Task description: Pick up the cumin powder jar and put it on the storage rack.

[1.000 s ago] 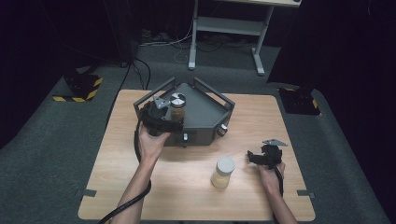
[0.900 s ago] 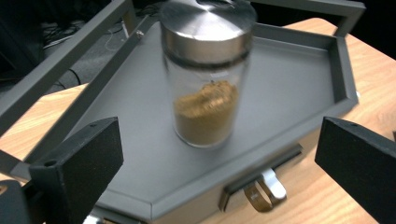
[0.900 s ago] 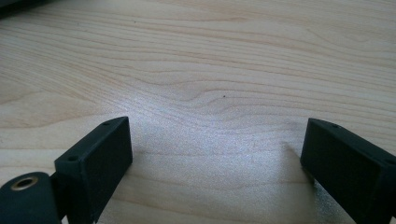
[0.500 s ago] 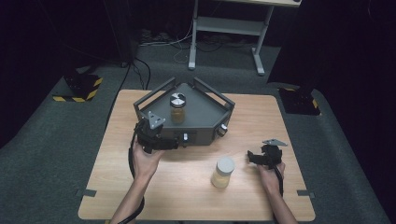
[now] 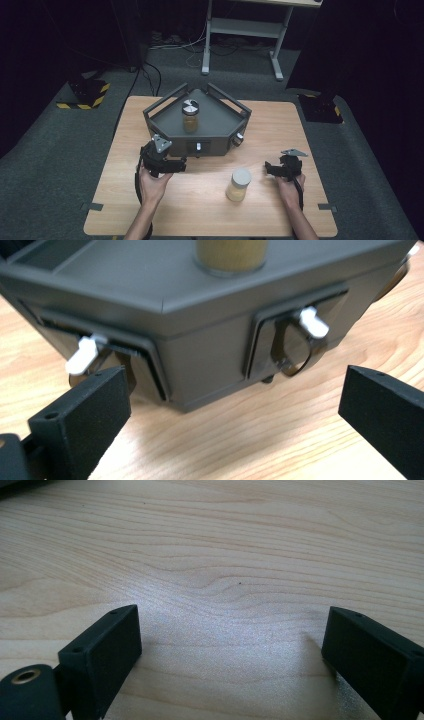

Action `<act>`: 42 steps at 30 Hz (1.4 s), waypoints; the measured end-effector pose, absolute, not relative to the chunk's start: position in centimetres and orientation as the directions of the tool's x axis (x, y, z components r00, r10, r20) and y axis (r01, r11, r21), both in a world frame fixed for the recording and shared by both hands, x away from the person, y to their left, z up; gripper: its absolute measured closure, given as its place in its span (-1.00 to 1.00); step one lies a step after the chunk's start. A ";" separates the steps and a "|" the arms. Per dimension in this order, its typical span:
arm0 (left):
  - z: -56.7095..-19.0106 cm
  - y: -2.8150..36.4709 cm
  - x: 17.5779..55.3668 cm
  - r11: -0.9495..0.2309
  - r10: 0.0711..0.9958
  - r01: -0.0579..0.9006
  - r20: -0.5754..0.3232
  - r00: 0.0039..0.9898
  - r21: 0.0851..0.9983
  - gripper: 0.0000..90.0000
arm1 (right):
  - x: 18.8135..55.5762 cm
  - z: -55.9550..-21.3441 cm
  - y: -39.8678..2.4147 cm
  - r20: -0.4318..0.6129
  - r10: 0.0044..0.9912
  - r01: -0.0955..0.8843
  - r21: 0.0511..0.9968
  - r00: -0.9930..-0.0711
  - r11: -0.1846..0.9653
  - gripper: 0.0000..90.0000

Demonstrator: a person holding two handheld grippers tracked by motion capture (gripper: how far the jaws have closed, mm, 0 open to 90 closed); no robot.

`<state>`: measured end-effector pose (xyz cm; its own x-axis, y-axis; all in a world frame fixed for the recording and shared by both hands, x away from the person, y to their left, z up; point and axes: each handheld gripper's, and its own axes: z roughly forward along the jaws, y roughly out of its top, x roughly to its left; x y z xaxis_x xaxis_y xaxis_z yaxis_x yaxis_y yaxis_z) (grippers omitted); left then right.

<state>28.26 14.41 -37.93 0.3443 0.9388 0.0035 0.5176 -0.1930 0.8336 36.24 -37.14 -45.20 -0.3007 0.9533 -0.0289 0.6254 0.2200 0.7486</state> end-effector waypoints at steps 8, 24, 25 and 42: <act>-40.7 14.3 28.6 -0.187 0.941 0.552 -0.013 0.338 0.812 -0.99 | 36.2 -45.2 -37.1 -0.029 0.953 0.626 0.749 -0.300 0.220 -0.81; -44.0 13.7 30.0 -0.187 0.954 0.602 -0.004 0.300 0.776 -0.99 | 36.2 -45.2 -37.1 -0.030 0.953 0.625 0.749 -0.300 0.220 -0.81; -44.1 13.6 30.1 -0.185 0.954 0.605 -0.005 0.298 0.774 -0.99 | 36.2 -45.2 -37.1 -0.030 0.953 0.625 0.749 -0.300 0.220 -0.81; -45.1 13.5 31.4 -0.169 0.959 0.640 -0.024 0.281 0.750 -0.99 | 36.2 -45.2 -37.1 -0.030 0.953 0.625 0.749 -0.300 0.220 -0.81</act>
<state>31.42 13.52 -45.14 0.2811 0.9594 -0.0240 0.6399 -0.1687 0.7497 36.23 -37.11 -45.20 -0.3001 0.9534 -0.0298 0.6254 0.2202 0.7486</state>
